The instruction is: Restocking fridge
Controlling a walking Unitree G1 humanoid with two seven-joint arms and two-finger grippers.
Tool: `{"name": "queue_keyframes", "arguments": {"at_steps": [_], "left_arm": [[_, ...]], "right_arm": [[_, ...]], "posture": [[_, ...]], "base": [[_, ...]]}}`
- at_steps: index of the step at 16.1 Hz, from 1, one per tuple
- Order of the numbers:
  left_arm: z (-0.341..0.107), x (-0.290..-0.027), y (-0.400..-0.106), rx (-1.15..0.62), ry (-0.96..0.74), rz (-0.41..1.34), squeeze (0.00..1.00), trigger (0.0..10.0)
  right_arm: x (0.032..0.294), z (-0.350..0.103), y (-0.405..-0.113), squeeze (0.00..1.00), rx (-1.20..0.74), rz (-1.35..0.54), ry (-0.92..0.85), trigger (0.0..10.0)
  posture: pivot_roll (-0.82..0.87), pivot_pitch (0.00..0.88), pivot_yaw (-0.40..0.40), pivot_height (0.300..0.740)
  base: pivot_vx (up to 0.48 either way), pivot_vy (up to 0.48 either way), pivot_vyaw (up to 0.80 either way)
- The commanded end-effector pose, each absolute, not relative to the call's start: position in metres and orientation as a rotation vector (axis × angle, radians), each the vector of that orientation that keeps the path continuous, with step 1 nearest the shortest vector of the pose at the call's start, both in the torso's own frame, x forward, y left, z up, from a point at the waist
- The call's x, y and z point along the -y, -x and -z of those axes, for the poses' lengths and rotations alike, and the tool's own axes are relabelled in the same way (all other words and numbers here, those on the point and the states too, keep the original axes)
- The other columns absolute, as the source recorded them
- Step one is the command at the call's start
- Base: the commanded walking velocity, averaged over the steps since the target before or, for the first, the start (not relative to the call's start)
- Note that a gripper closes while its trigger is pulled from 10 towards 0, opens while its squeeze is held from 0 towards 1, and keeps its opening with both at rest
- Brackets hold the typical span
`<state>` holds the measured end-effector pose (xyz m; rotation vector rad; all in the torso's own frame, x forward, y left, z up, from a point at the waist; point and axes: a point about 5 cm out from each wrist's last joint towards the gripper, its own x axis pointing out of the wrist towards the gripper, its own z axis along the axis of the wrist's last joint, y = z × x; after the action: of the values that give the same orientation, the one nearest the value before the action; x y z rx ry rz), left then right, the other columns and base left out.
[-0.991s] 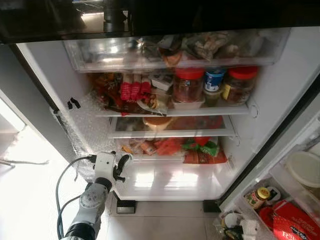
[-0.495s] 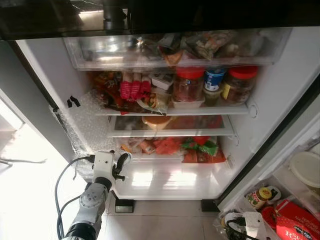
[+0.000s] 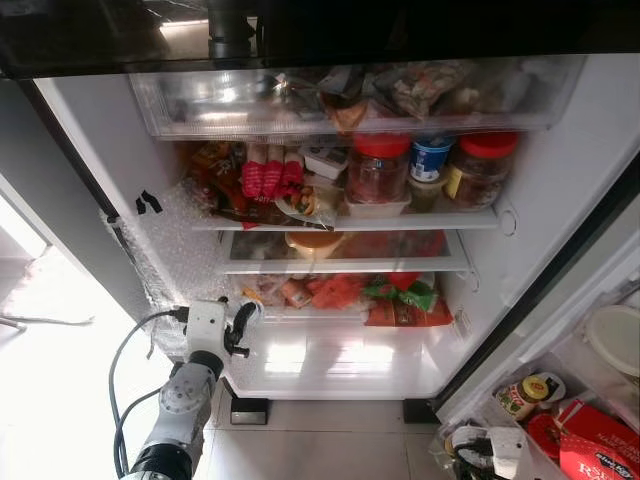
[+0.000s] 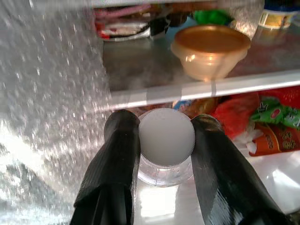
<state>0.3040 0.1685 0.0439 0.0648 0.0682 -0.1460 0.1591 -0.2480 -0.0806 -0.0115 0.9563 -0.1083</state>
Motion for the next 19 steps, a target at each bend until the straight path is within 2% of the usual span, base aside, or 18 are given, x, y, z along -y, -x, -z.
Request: {"name": "queue_keyframes", "arguments": {"at_steps": [1,9,19], "left_arm": [[-0.052,-0.168,-0.308,-0.022,-0.067,0.148,0.00,10.0],[-0.049,-0.175,-0.290,-0.001,-0.070,0.132,0.00,10.0],[-0.058,-0.163,-0.289,0.030,-0.080,0.175,0.00,10.0]], "right_arm": [[0.249,0.084,-0.150,0.00,-0.984,0.111,0.009,10.0],[0.246,0.094,-0.123,0.00,-1.033,0.073,0.021,10.0],[0.246,0.097,-0.105,0.00,-1.027,0.085,0.001,10.0]], "posture": [[-0.06,0.102,0.009,0.725],[-0.06,0.142,0.008,0.640],[-0.08,0.131,0.009,0.630]], "base": [[0.000,0.000,0.00],[0.000,0.000,0.00],[0.000,0.000,0.00]]}}
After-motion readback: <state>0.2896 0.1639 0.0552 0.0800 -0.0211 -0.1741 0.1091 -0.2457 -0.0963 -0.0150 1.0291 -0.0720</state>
